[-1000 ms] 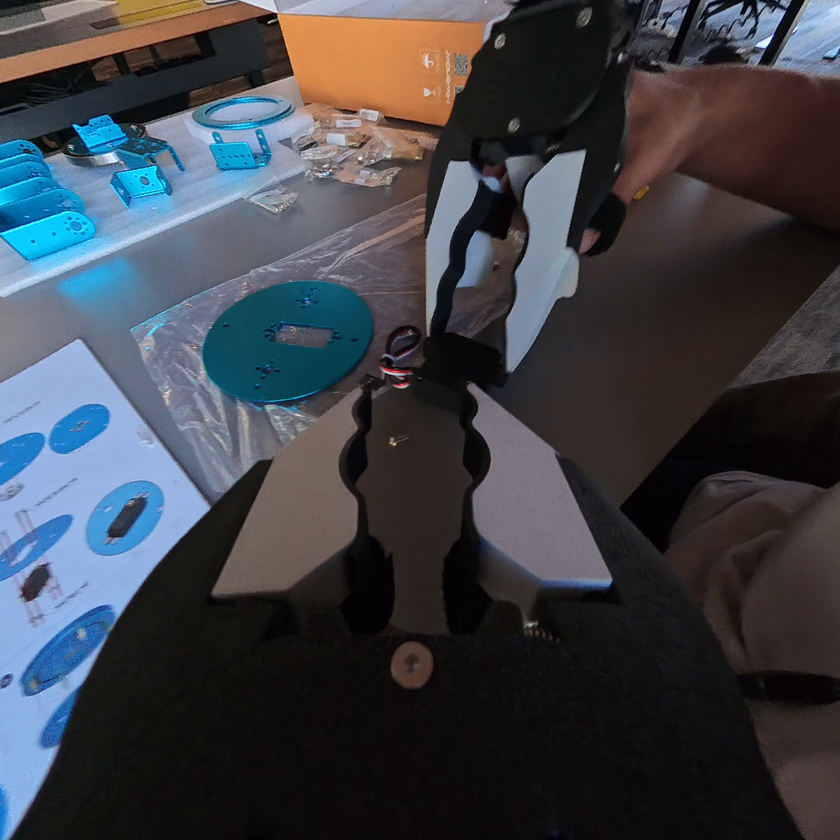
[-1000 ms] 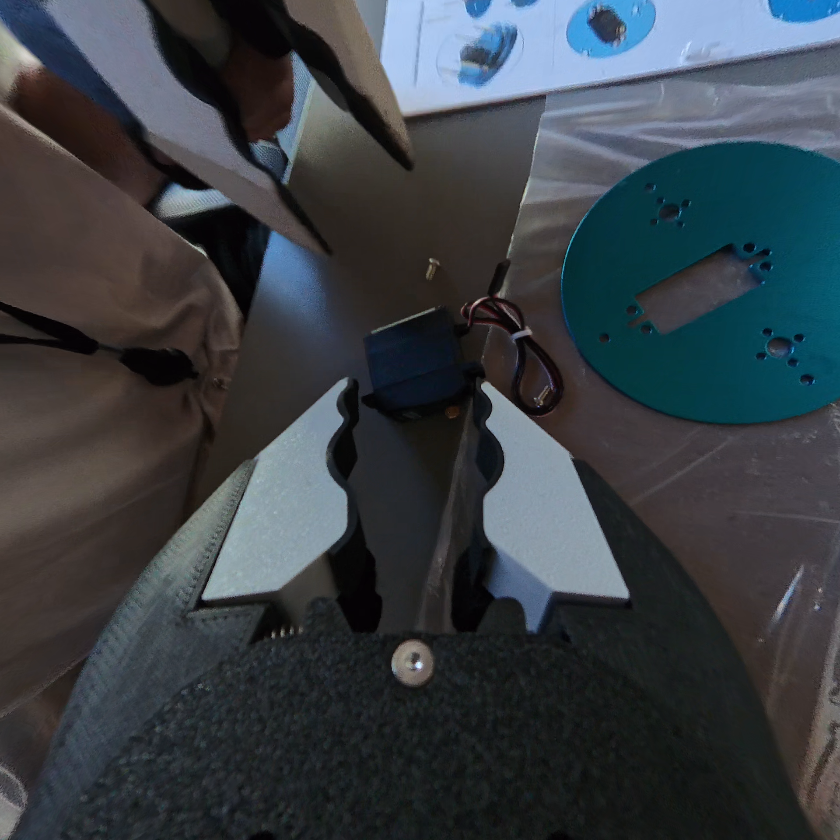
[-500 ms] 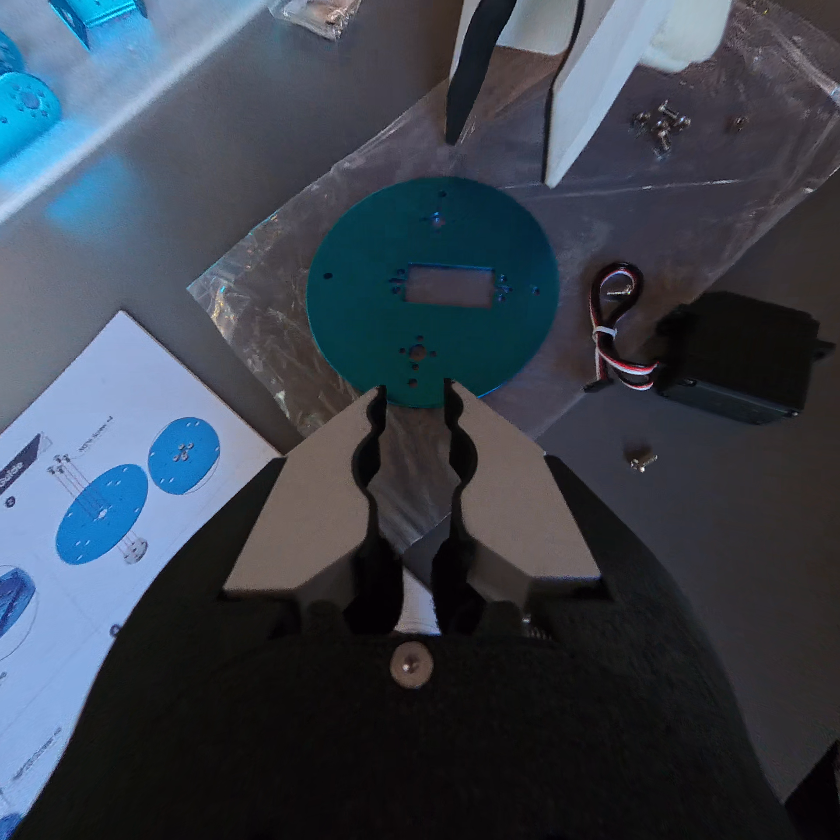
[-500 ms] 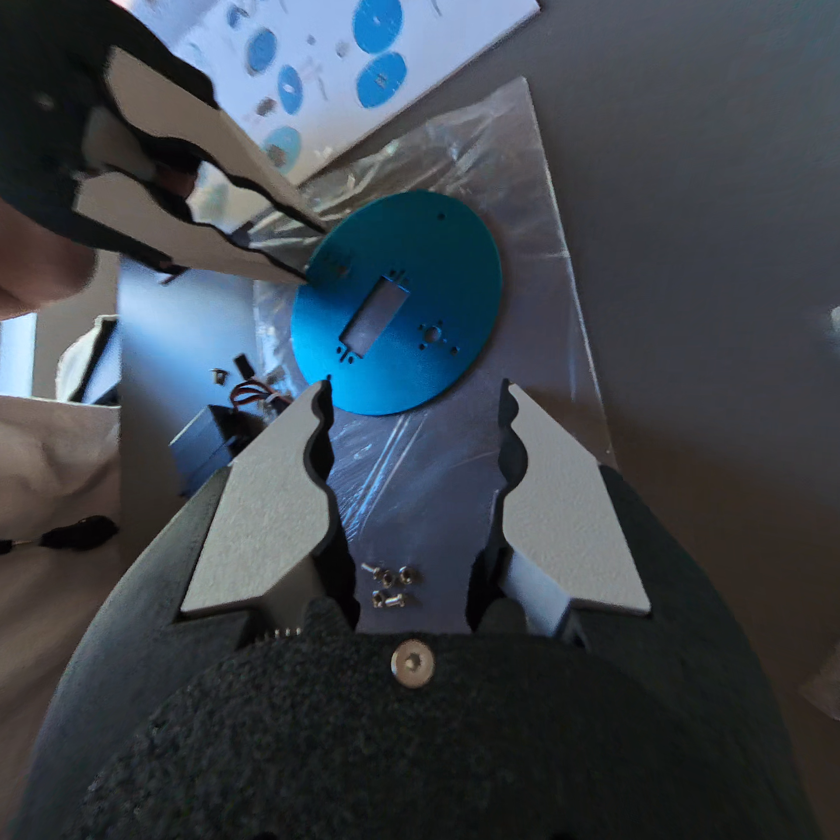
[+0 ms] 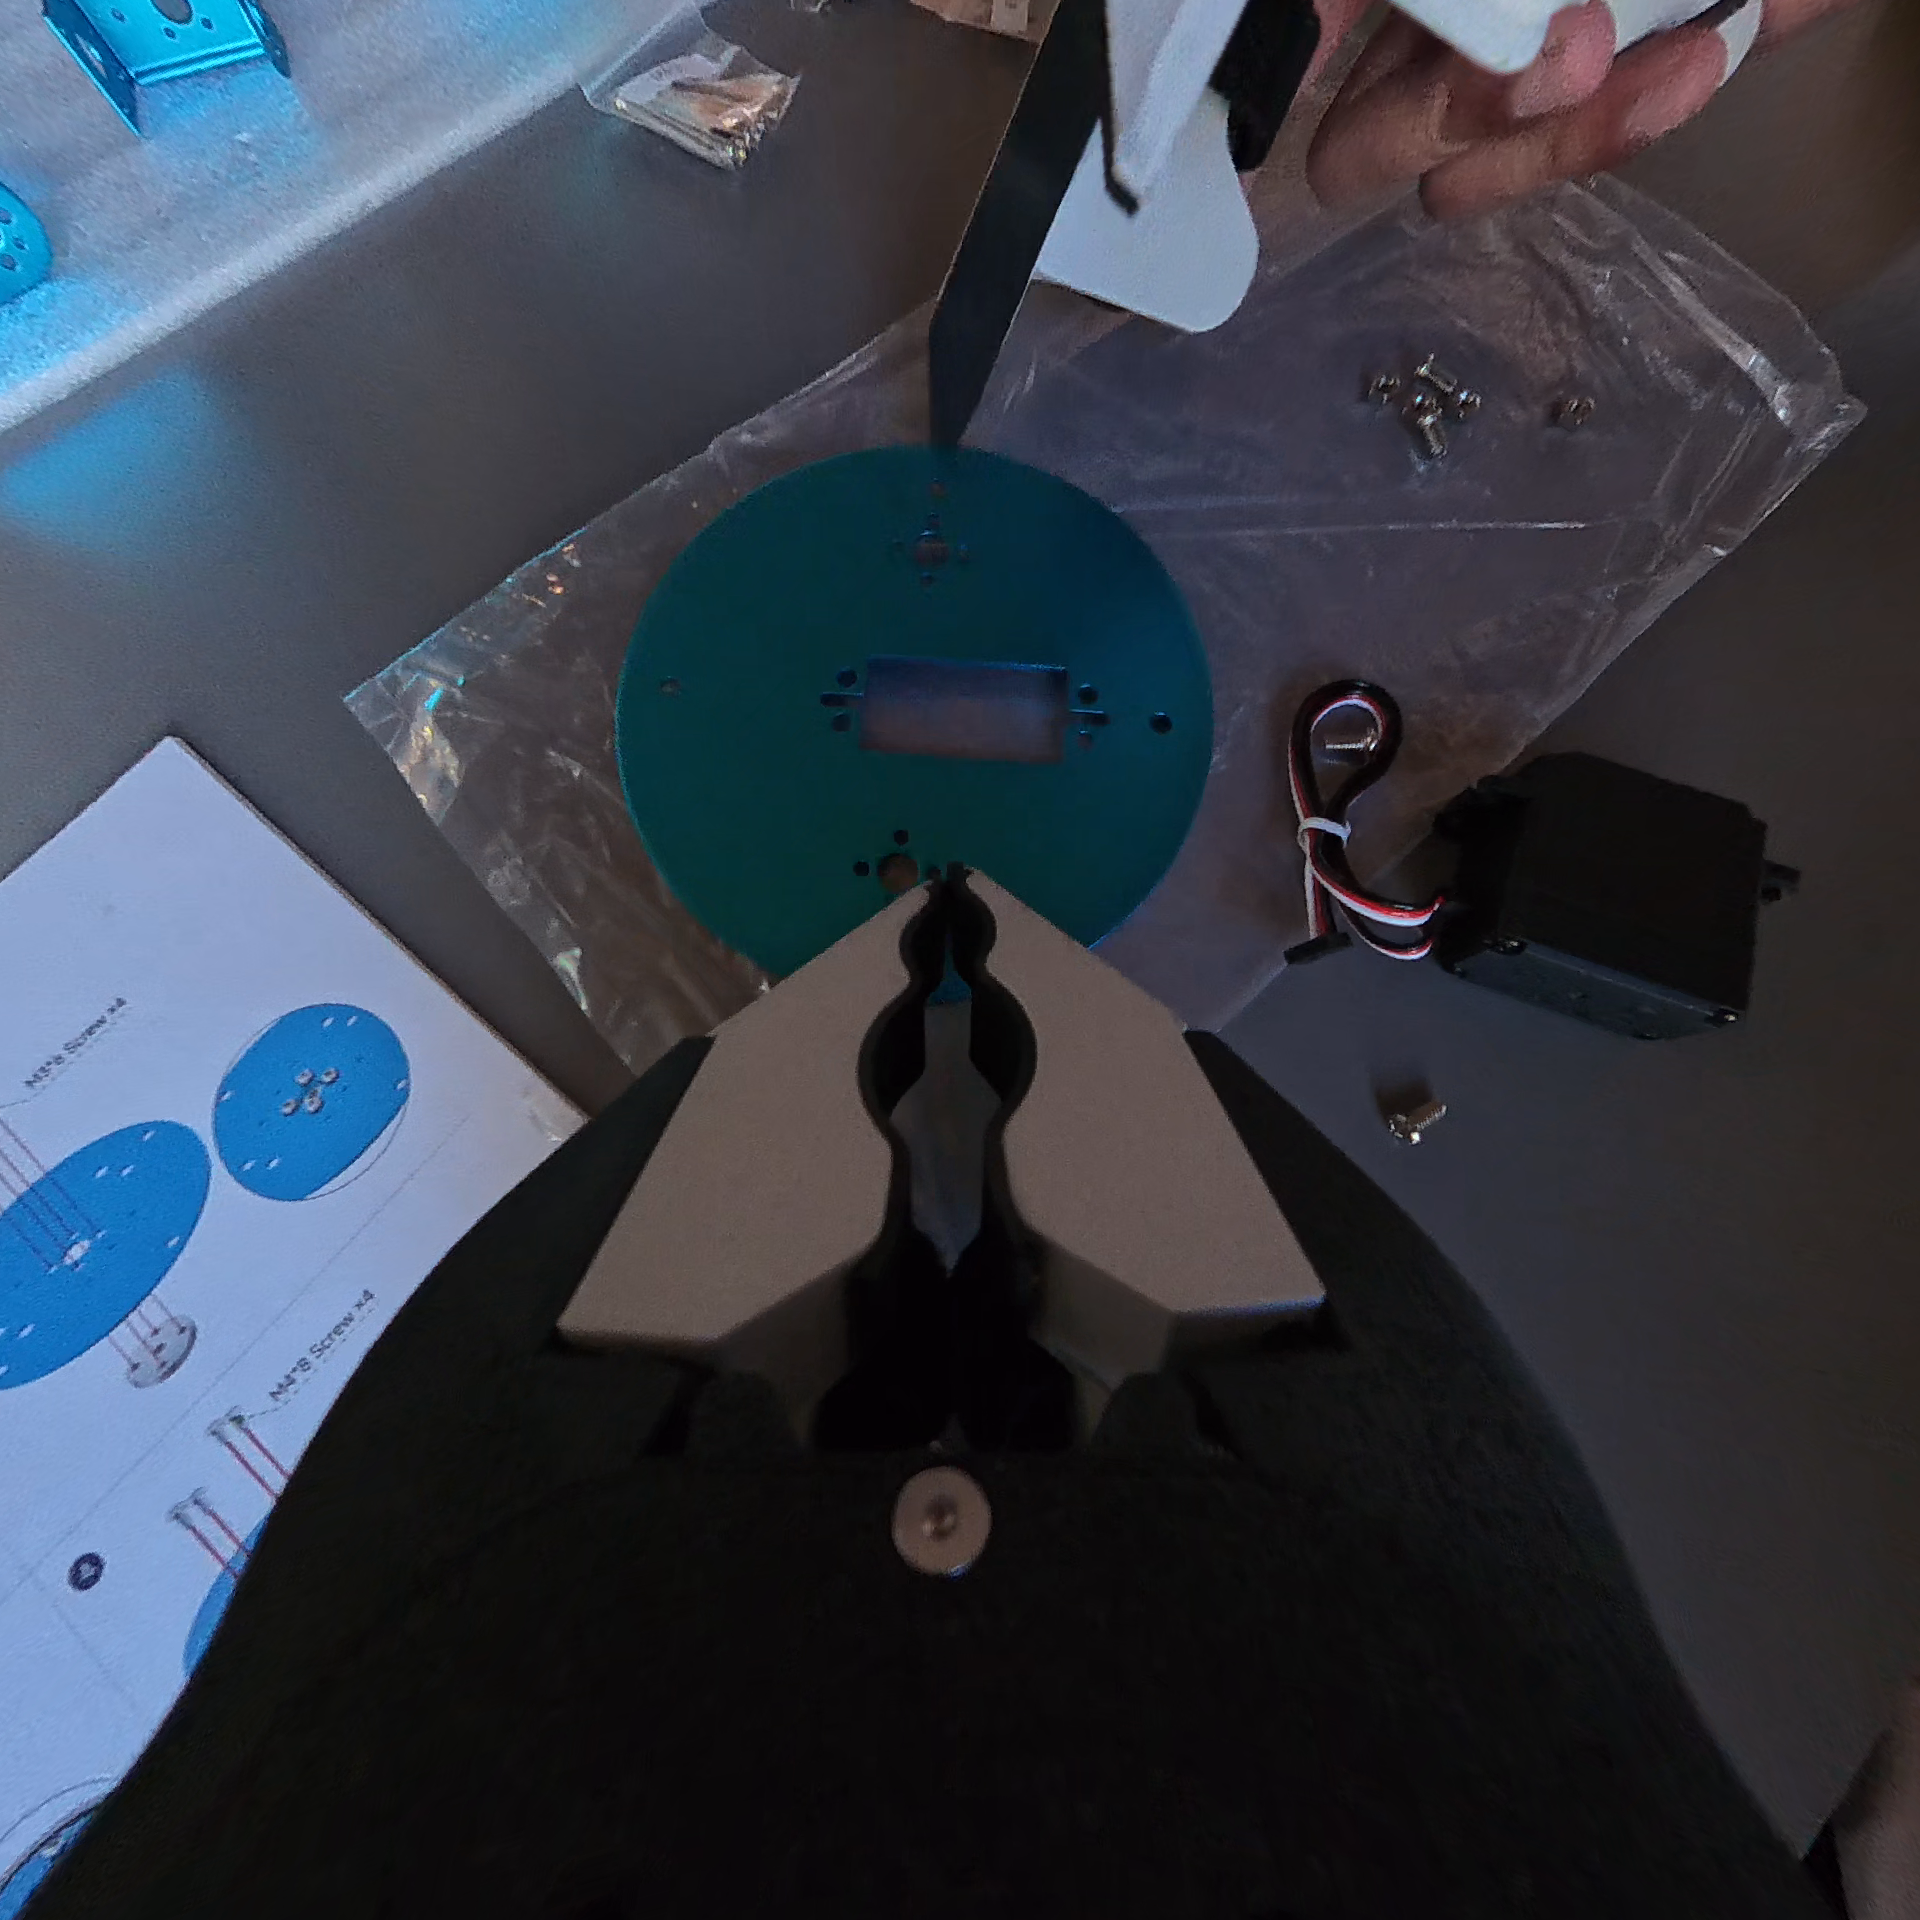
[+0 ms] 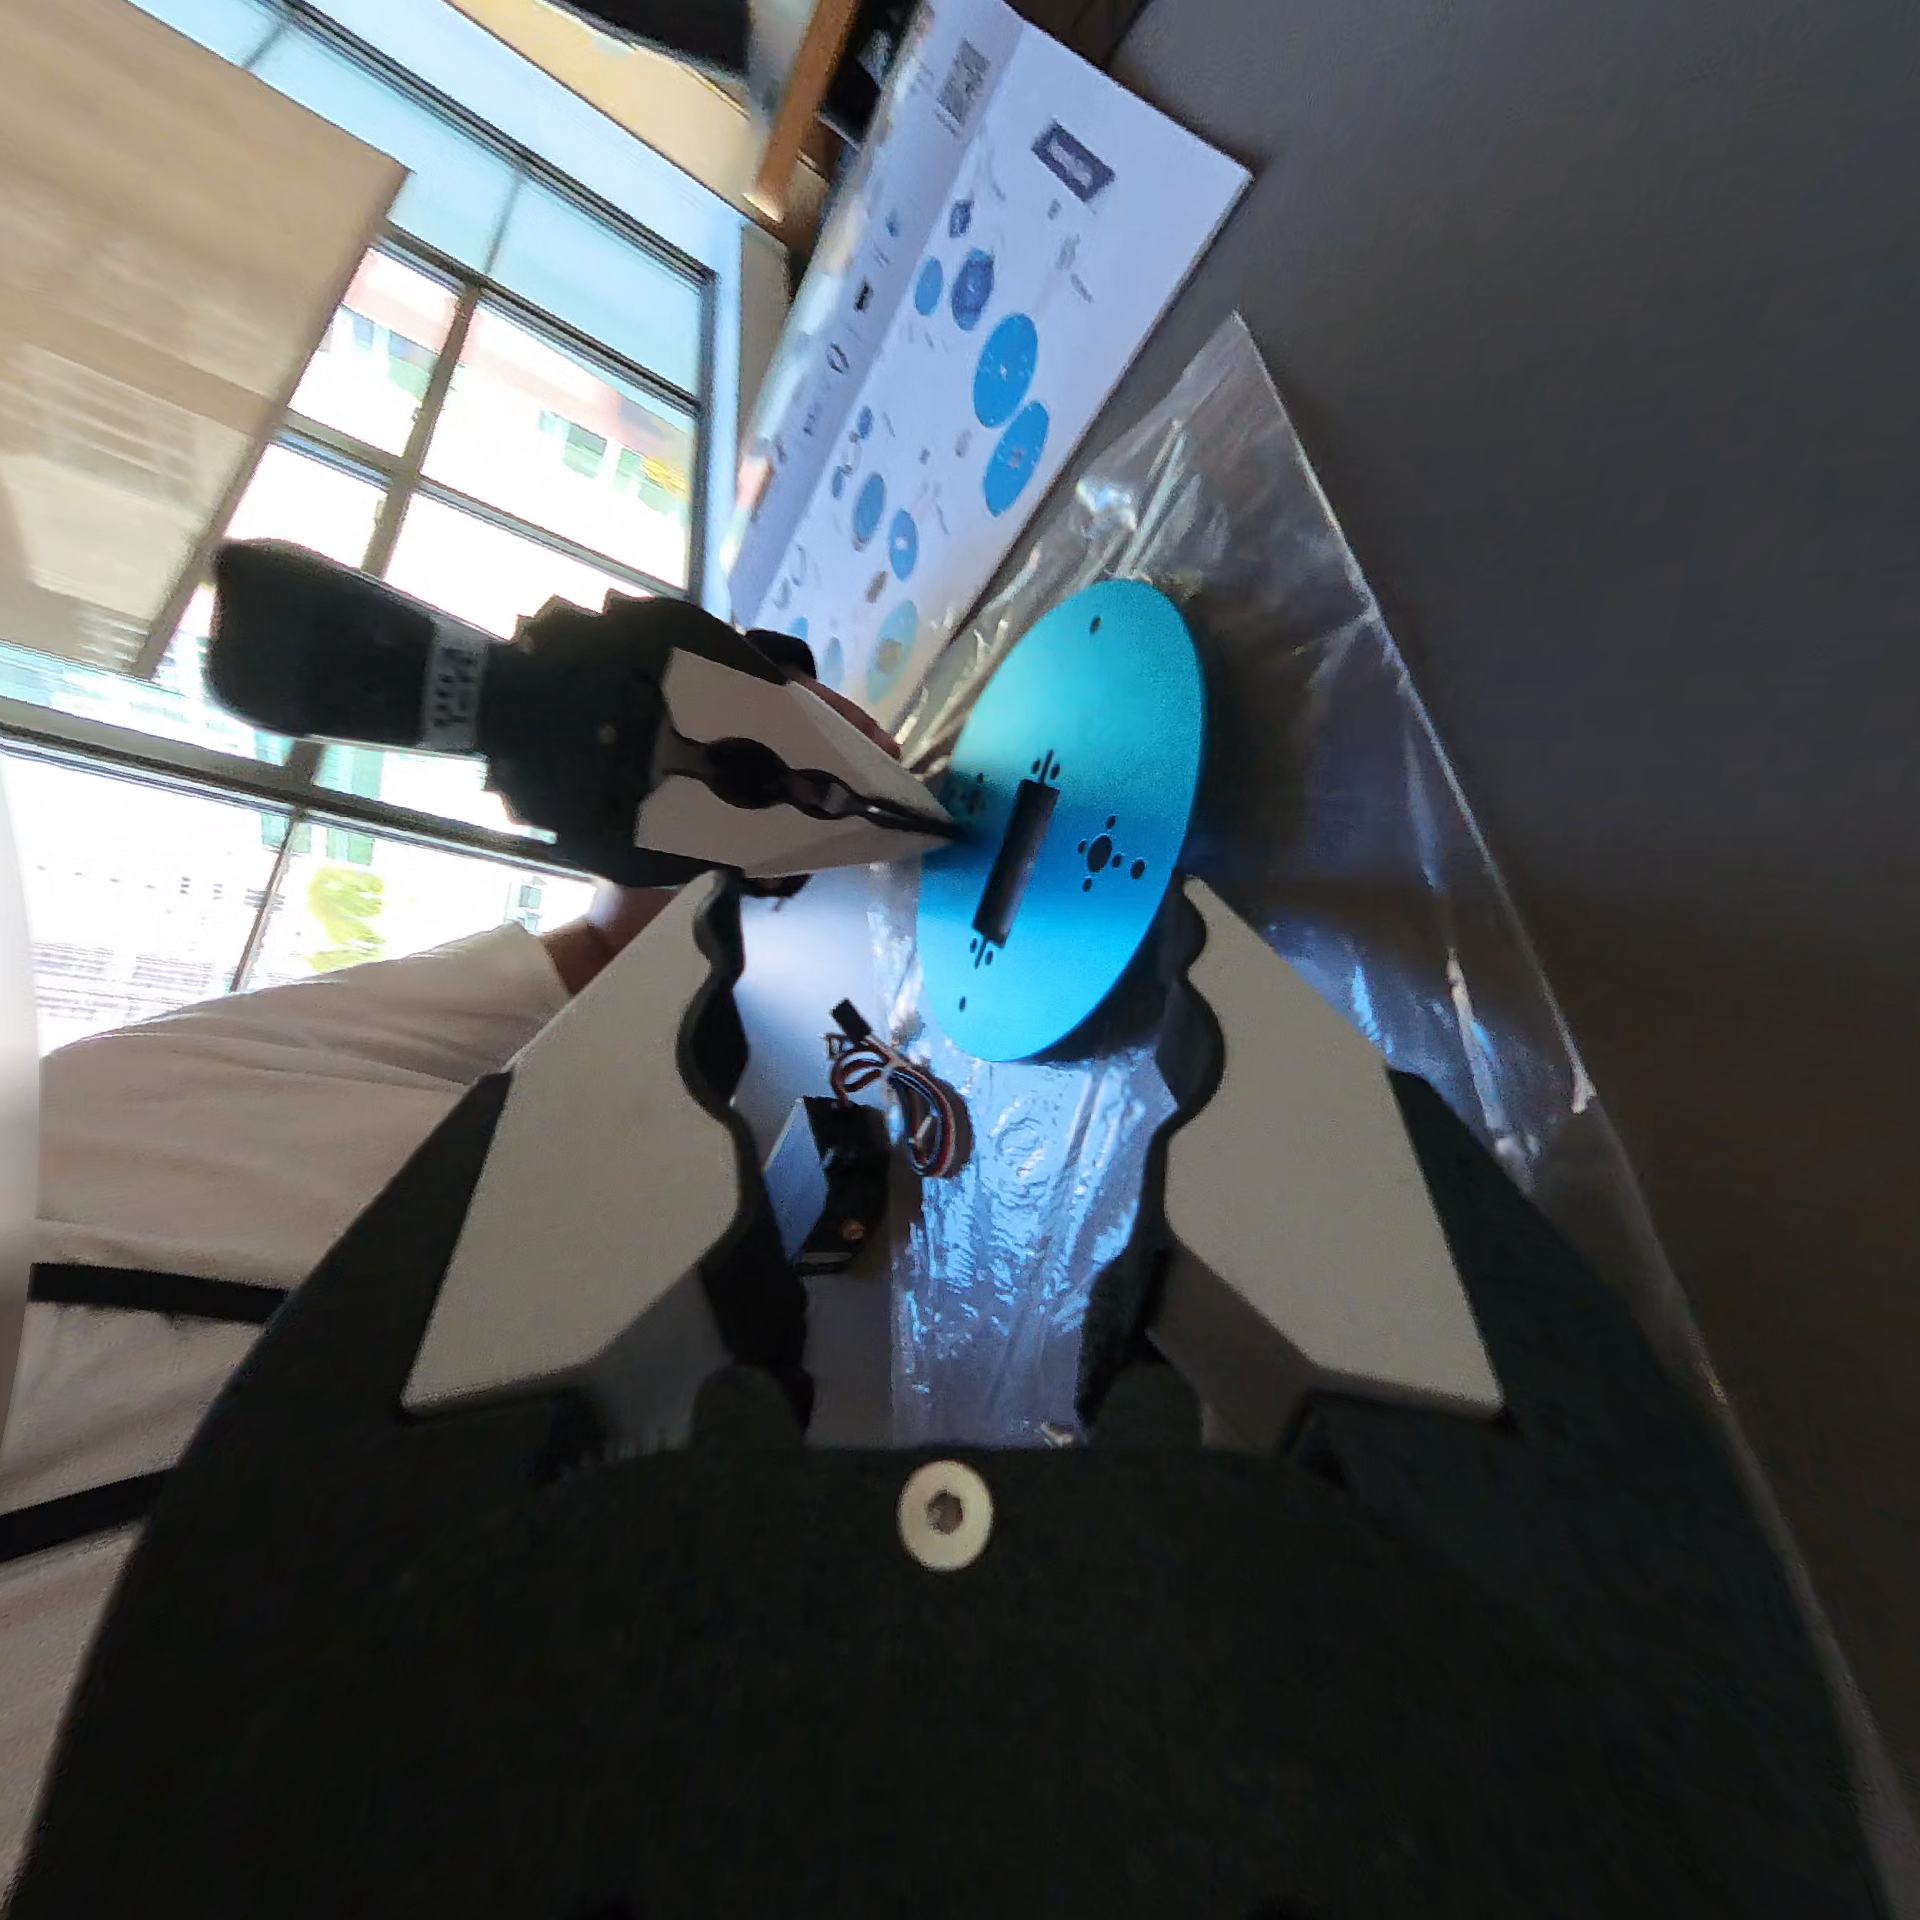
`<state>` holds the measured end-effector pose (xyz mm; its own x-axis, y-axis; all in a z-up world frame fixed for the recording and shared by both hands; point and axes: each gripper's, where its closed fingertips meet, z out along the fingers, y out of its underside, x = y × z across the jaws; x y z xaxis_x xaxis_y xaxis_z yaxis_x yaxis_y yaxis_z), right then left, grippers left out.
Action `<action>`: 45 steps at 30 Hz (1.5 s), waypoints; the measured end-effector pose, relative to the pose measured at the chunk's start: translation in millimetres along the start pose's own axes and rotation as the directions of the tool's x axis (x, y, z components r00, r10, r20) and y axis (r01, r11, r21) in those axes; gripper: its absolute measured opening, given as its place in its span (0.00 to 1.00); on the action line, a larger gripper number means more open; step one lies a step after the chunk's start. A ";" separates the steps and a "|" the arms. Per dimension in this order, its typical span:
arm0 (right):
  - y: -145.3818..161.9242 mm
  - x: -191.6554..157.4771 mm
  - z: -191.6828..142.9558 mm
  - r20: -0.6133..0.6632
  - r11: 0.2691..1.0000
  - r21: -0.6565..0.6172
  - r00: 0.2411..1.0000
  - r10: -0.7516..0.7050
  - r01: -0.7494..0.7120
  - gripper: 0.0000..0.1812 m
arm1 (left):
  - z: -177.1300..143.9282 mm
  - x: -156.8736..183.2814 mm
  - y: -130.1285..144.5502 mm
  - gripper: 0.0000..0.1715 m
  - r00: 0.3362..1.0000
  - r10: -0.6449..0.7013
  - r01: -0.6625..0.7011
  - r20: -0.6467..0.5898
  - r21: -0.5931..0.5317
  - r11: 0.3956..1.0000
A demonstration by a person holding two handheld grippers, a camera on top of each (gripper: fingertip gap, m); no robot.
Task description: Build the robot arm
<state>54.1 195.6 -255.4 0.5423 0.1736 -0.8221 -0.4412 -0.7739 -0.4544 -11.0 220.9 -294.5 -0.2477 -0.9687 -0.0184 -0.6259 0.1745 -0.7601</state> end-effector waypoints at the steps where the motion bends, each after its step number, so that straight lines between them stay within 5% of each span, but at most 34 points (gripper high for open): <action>1: -3.0 -4.1 -2.4 0.035 1.000 0.024 0.999 0.009 -0.010 0.40 | -0.8 0.0 -1.8 0.00 1.000 -0.002 0.002 -0.004 0.013 1.000; 5: -16.3 -32.0 -12.3 0.257 0.992 0.095 0.965 0.057 -0.084 0.25 | -6.8 1.0 -11.5 0.00 1.000 0.006 -0.003 -0.029 0.090 0.996; 8: -5.3 -35.1 1.4 0.282 0.997 0.030 0.957 0.065 -0.076 0.17 | -8.1 2.5 -13.0 0.00 0.999 0.031 -0.029 -0.018 0.106 0.994; 13: -0.7 -14.8 11.2 0.004 0.989 -0.040 0.990 -0.142 0.142 0.00 | -14.0 -3.2 -14.2 0.00 0.998 0.048 -0.051 0.027 0.114 0.992; 17: -37.7 -43.3 -21.5 -0.020 0.971 0.151 0.983 -0.184 0.185 0.00 | -68.1 -29.5 -28.4 0.10 0.992 -0.067 0.039 0.104 0.248 0.968; 20: -39.9 -62.2 -29.6 0.034 0.952 0.257 0.983 -0.181 0.166 0.00 | -115.9 -49.9 -11.3 0.16 0.962 -0.112 0.042 0.249 0.271 0.962; 24: -16.8 -72.1 -15.7 0.043 0.957 0.002 0.956 -0.290 0.291 0.00 | -164.1 -69.2 29.0 0.17 0.896 -0.066 -0.021 0.440 0.191 0.981; 27: -9.7 -74.2 -6.8 0.076 0.880 -0.260 0.917 -0.392 0.398 0.00 | -163.3 -46.9 34.5 0.18 0.965 -0.050 0.011 0.259 0.149 0.989; 30: -3.1 -88.6 8.0 0.222 0.728 -0.452 0.856 -0.467 0.515 0.00 | -150.7 -22.6 4.8 0.20 0.999 -0.031 0.023 0.043 0.189 0.982; 35: -9.0 -107.0 36.2 0.363 0.521 -0.581 0.772 -0.522 0.626 0.00 | -116.7 5.6 -43.1 0.26 0.956 -0.093 0.147 -0.277 0.180 0.973; 37: -12.8 -109.4 43.4 0.354 0.502 -0.601 0.770 -0.531 0.622 0.00 | -109.1 11.3 -50.3 0.24 0.931 -0.125 0.190 -0.344 0.162 0.968; 40: -14.1 -111.2 46.4 0.363 0.476 -0.602 0.751 -0.552 0.640 0.00 | -102.4 14.9 -54.0 0.01 0.909 -0.141 0.228 -0.393 0.185 0.956; 45: -23.1 -99.9 47.9 0.302 0.514 -0.548 0.729 -0.614 0.660 0.01 | -93.3 8.1 -52.6 0.00 0.878 -0.233 0.346 -0.418 0.217 0.913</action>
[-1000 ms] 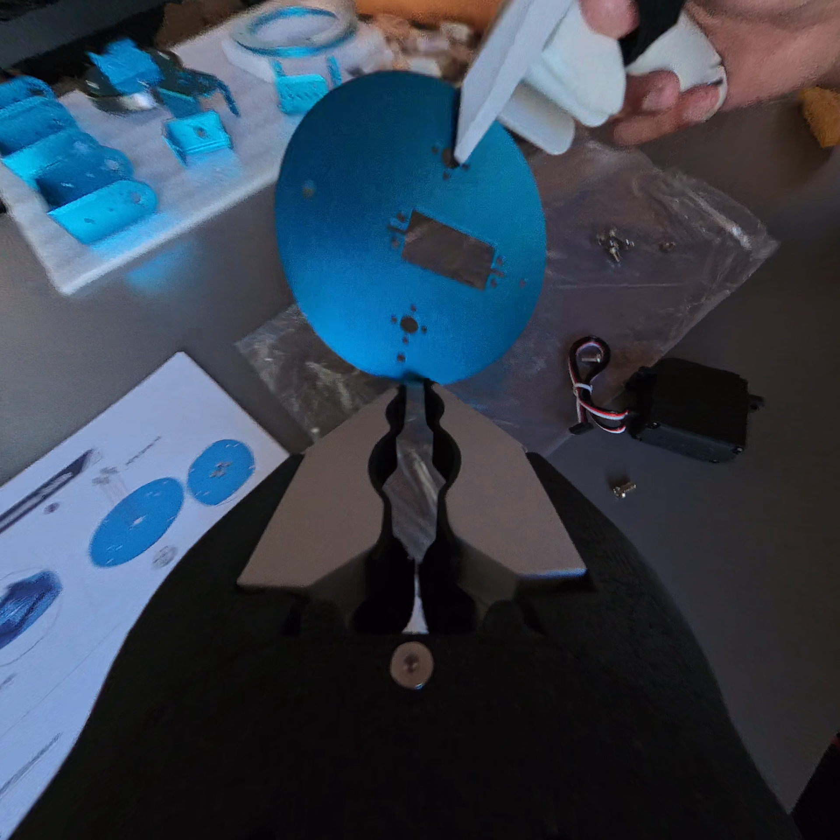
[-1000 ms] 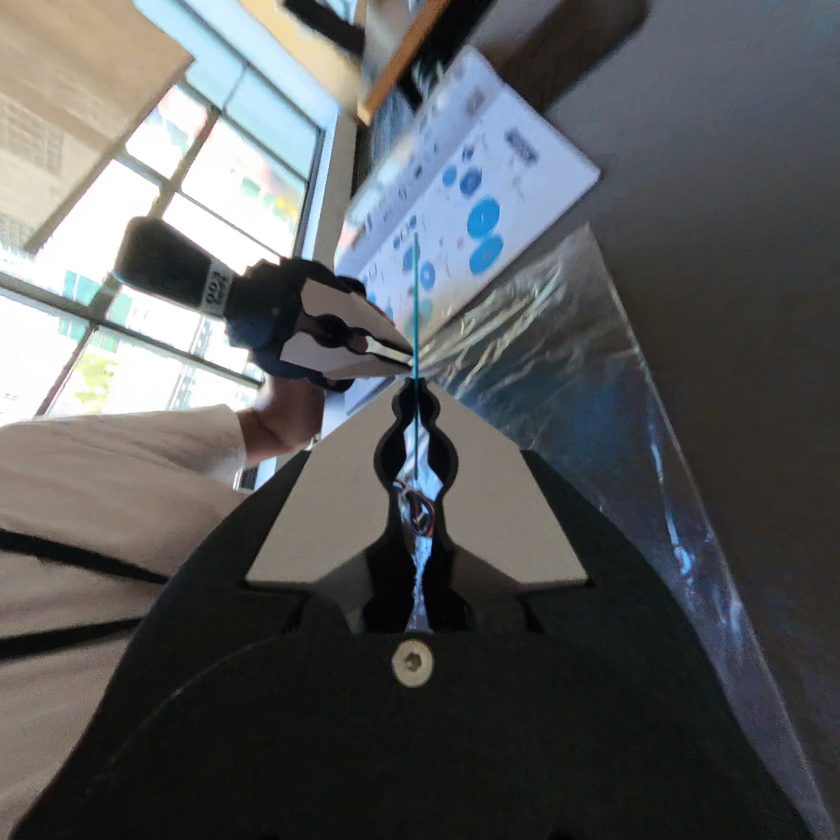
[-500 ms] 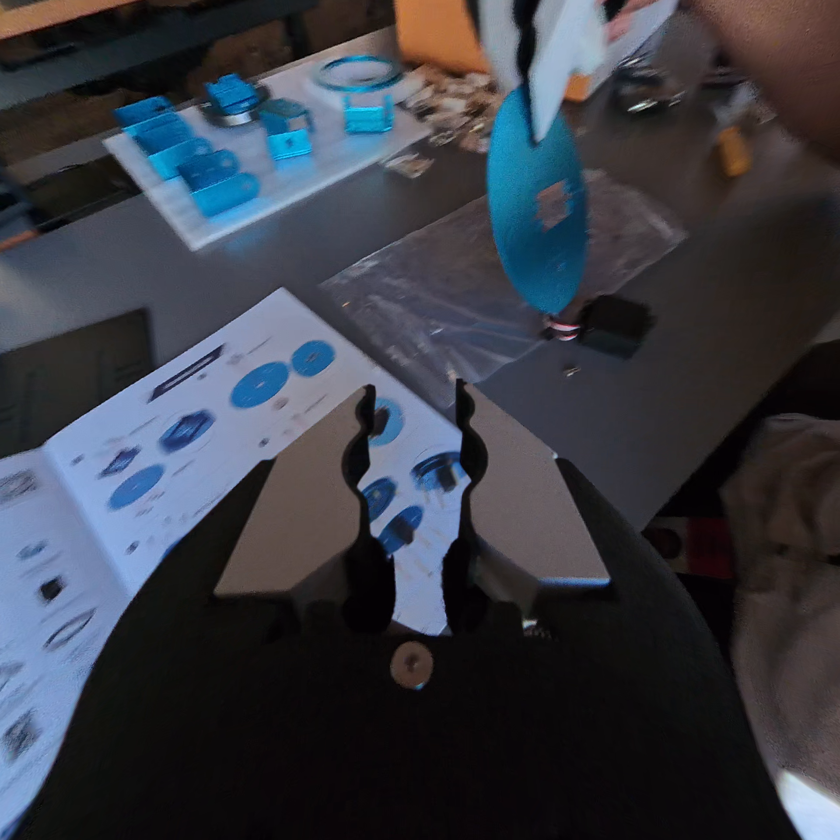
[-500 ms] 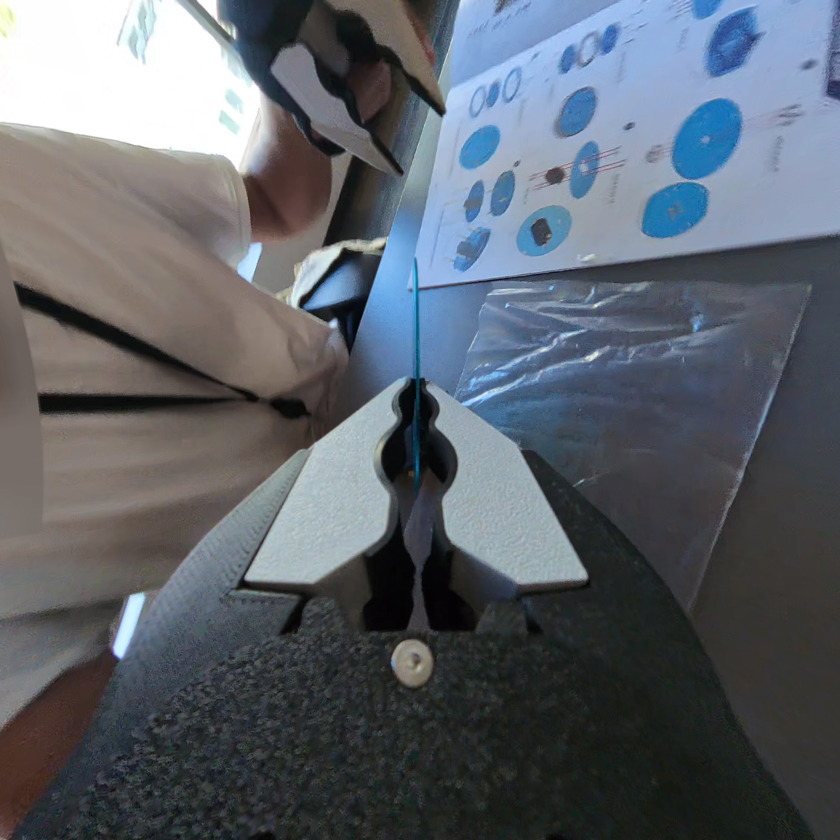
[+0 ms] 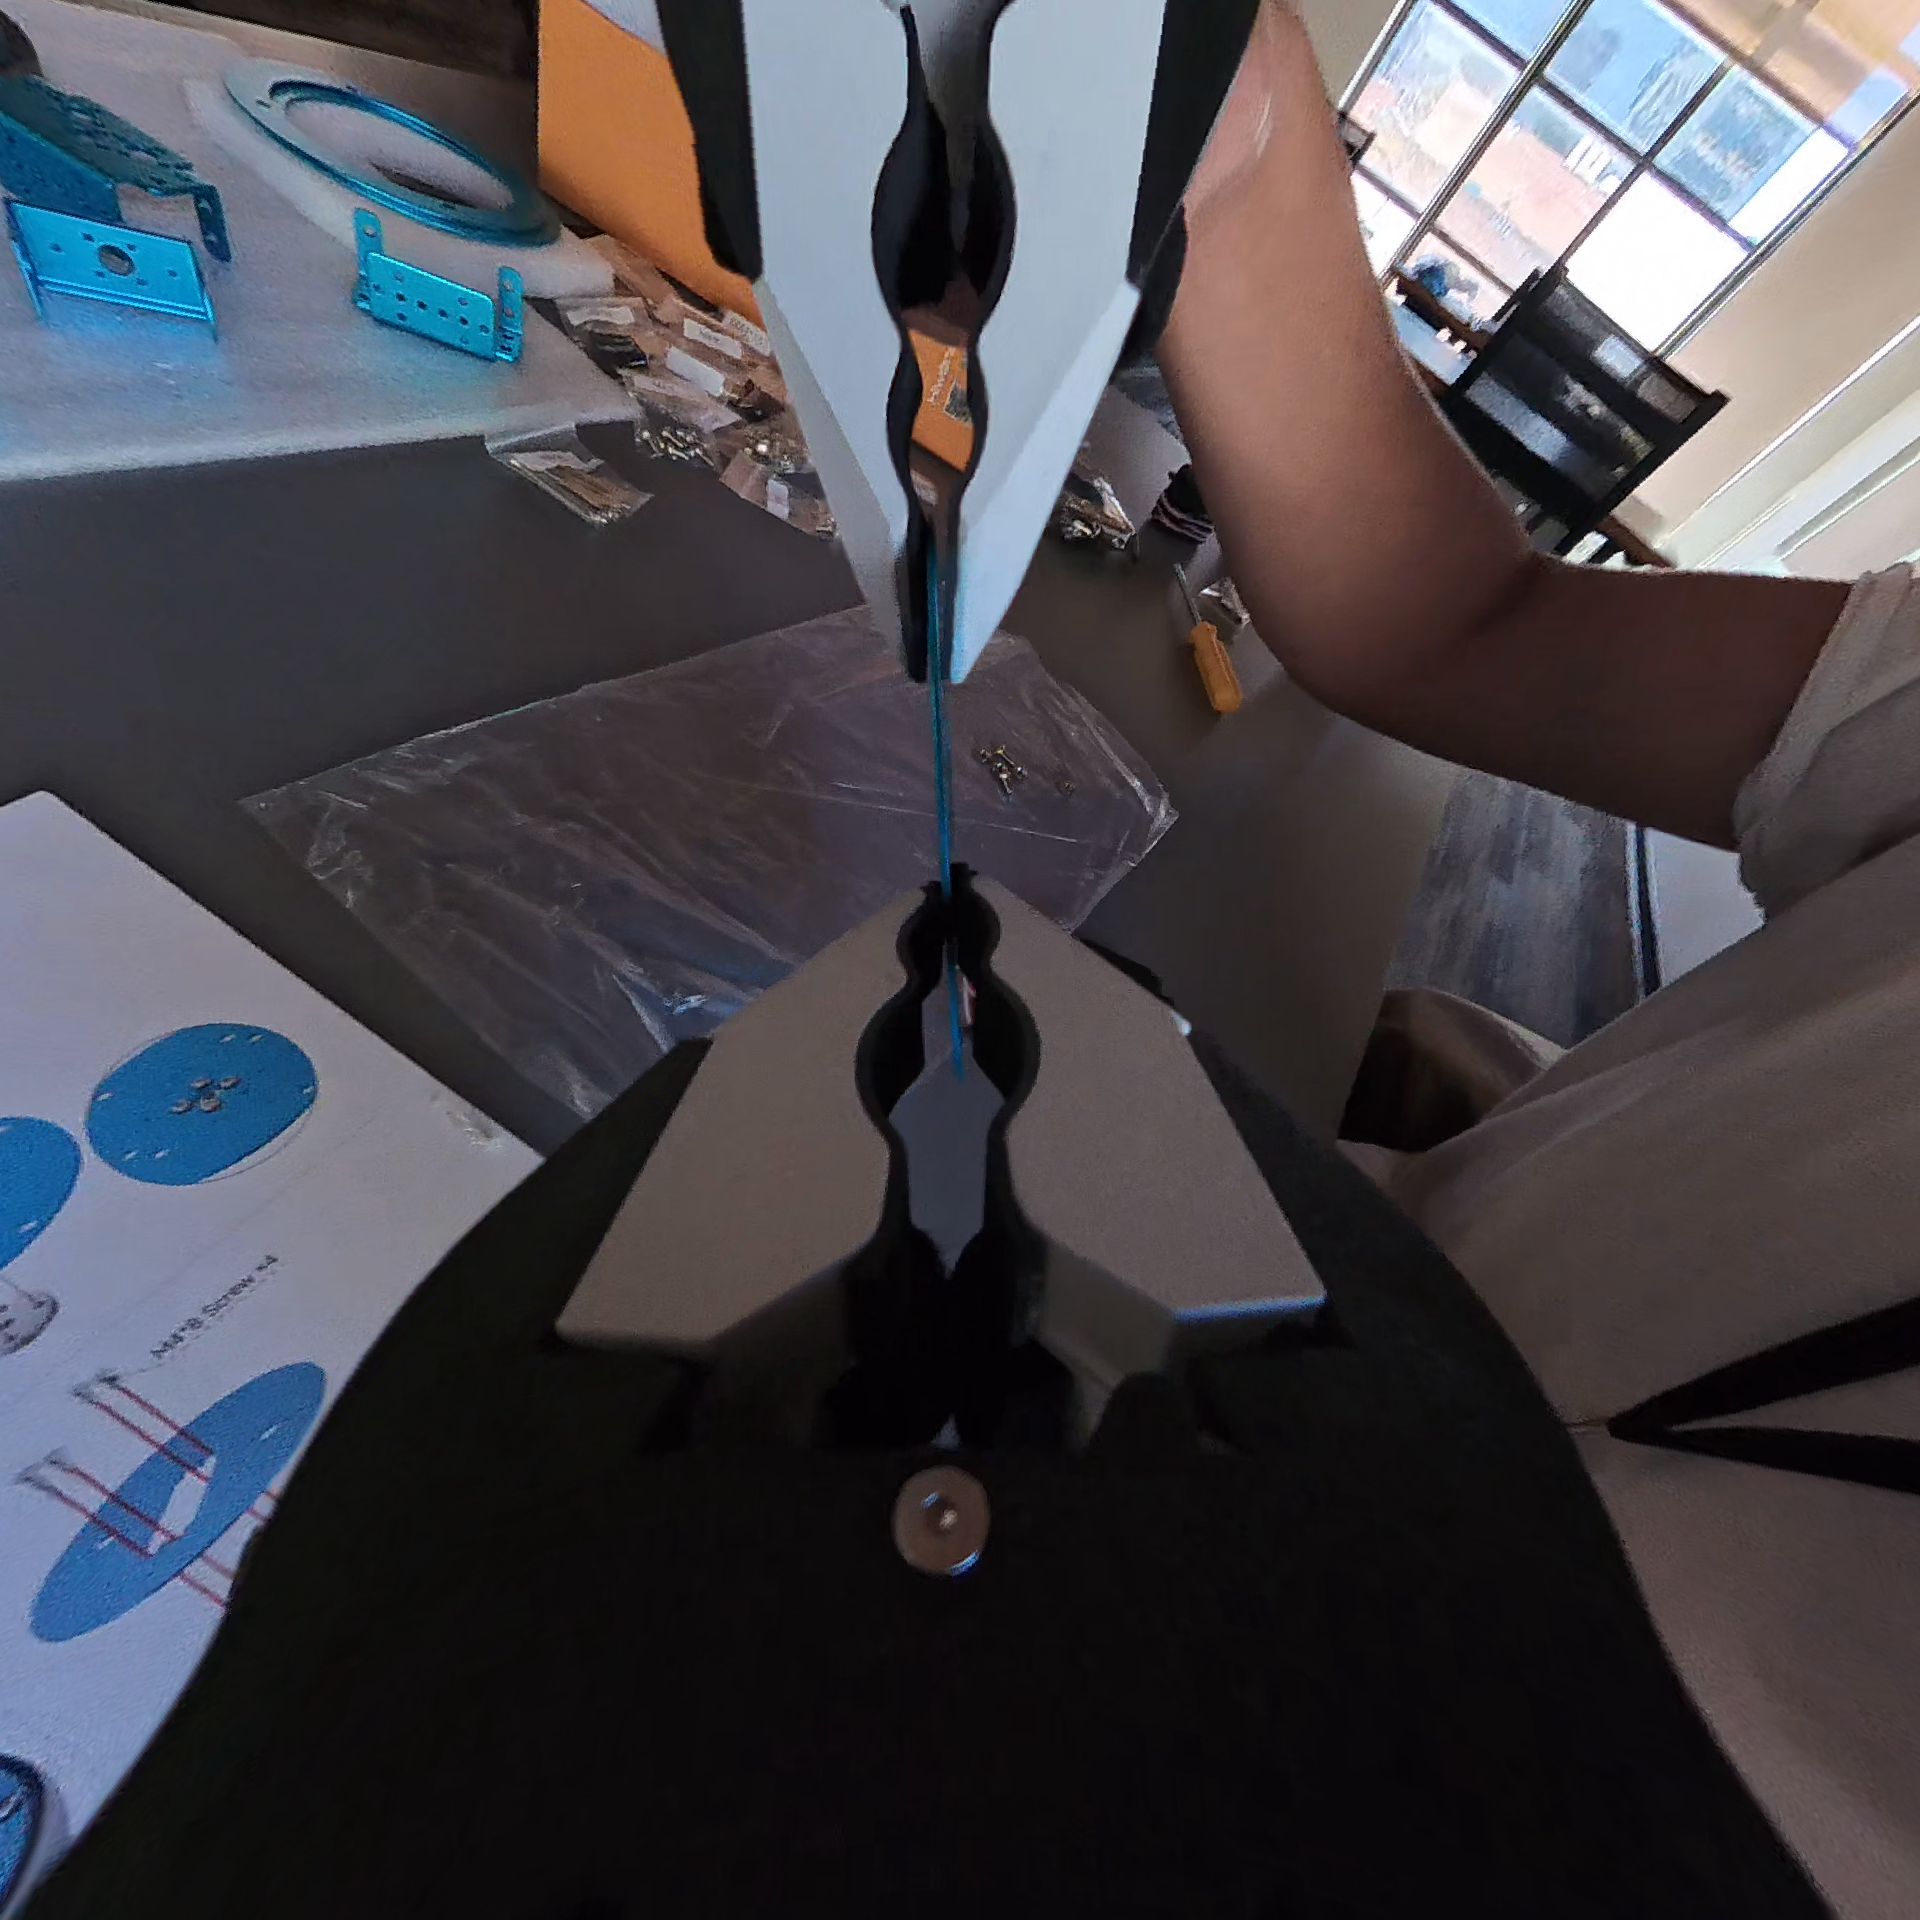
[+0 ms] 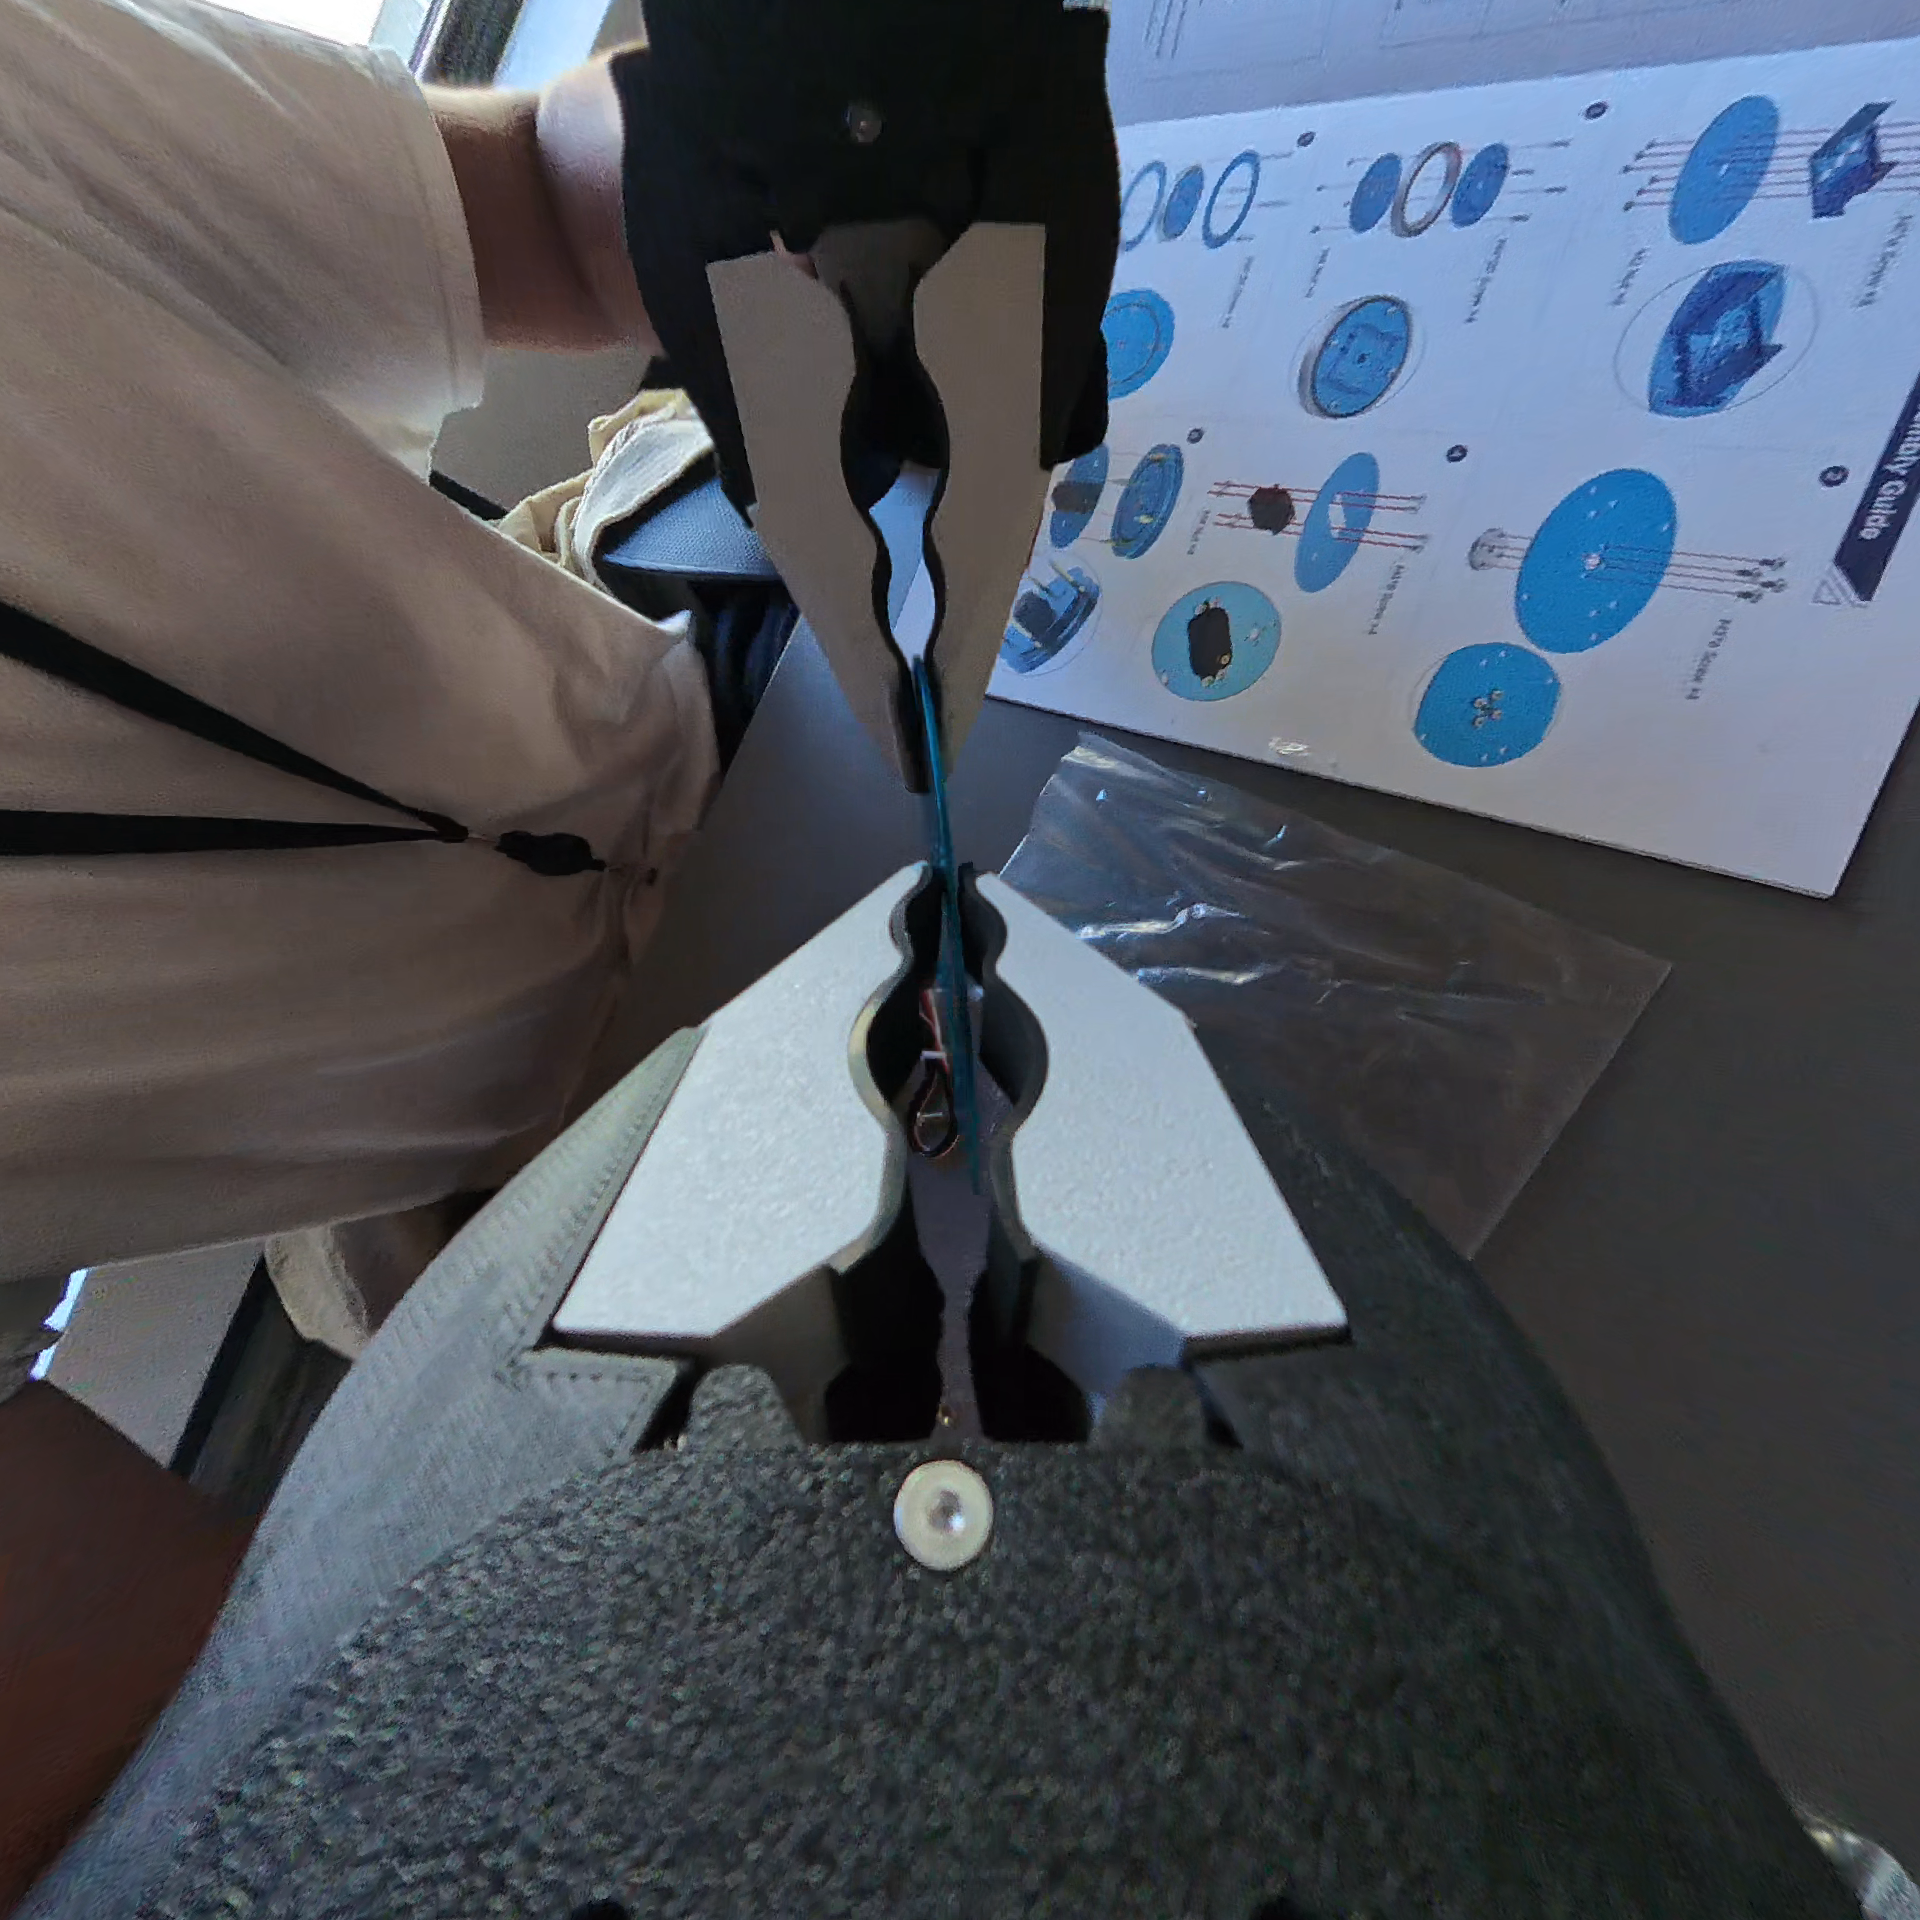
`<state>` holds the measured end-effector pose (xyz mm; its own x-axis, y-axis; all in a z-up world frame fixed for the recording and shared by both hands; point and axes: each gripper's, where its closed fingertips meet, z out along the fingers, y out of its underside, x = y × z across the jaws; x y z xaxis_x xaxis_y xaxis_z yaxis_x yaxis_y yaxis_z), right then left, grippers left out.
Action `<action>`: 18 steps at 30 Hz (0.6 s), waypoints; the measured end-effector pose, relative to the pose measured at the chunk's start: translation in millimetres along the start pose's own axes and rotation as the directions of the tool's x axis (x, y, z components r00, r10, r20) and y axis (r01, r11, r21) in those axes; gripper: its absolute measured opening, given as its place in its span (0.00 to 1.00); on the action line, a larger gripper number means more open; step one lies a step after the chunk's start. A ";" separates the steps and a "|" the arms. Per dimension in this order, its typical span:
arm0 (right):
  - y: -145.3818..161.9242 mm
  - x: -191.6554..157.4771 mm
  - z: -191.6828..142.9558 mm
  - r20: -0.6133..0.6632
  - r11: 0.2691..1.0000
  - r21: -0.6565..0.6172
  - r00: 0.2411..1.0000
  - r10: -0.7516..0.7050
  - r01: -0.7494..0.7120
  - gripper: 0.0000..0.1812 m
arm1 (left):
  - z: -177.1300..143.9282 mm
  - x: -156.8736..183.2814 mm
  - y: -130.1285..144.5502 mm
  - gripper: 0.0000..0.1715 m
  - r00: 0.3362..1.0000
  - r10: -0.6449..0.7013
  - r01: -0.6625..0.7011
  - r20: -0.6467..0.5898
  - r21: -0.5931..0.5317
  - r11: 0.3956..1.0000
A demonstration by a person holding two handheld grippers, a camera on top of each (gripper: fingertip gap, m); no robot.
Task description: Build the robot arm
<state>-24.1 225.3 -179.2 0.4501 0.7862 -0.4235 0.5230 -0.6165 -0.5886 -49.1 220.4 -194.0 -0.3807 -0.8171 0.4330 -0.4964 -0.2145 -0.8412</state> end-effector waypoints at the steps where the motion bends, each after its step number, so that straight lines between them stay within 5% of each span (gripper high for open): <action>1: 1.2 1.0 0.1 -0.006 0.999 0.032 1.000 -0.002 0.002 0.01 | -2.1 0.1 -0.6 0.00 1.000 -0.014 0.014 -0.025 0.007 1.000; 4: 7.2 -0.5 -1.7 0.011 0.991 0.135 1.000 0.019 -0.020 0.00 | -9.8 -5.9 -7.6 0.00 0.997 0.009 -0.011 -0.075 -0.030 0.999; 7: 18.0 3.3 5.8 0.000 0.978 0.189 0.996 0.090 -0.088 0.00 | -8.0 -12.4 -23.6 0.00 0.990 0.081 -0.102 -0.119 -0.182 0.978; 13: 33.5 3.8 21.0 0.010 0.909 0.336 0.966 0.260 -0.248 0.00 | 24.0 -17.3 -39.2 0.03 0.951 0.218 -0.297 -0.221 -0.445 0.845; 18: 50.5 12.5 -8.0 0.164 0.640 0.577 0.840 0.518 -0.507 0.00 | 29.3 -54.6 -60.3 0.18 0.953 0.301 -0.277 0.033 -0.301 0.913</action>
